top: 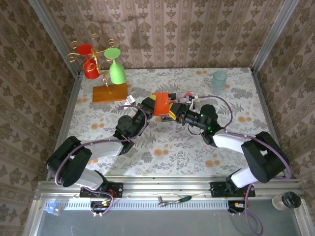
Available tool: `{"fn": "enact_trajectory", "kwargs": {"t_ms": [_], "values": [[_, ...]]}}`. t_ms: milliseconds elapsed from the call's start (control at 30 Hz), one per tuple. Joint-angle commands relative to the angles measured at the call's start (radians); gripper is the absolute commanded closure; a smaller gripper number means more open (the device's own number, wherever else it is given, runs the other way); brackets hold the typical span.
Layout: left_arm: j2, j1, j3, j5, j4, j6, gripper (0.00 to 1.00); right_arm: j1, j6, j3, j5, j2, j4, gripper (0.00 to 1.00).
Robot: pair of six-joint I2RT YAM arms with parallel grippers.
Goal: Put the credit cards into the card holder
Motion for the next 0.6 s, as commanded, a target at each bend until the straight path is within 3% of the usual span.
{"fn": "enact_trajectory", "kwargs": {"t_ms": [0,133,300,367,433,500,567], "values": [[0.016,-0.012,0.033,0.015,0.049,-0.012,1.00,0.004,0.059,0.002,-0.042,0.016,0.134,0.64],[0.022,-0.015,0.033,0.014,0.050,-0.012,1.00,0.004,0.069,0.006,-0.047,0.010,0.144,0.72],[0.030,-0.018,0.032,0.013,0.053,-0.015,1.00,0.004,0.081,0.006,-0.044,0.003,0.155,0.96],[0.032,-0.017,0.032,0.014,0.054,-0.017,1.00,0.002,0.087,0.002,-0.040,0.002,0.165,0.98],[0.035,-0.017,0.029,0.013,0.054,-0.018,1.00,0.002,0.095,0.001,-0.040,0.004,0.179,0.95],[0.038,-0.019,0.027,0.013,0.055,-0.021,1.00,0.002,0.101,0.003,-0.038,0.009,0.182,0.72],[0.039,-0.019,0.027,0.012,0.055,-0.022,1.00,0.002,0.106,0.000,-0.035,0.014,0.189,0.61]]}}
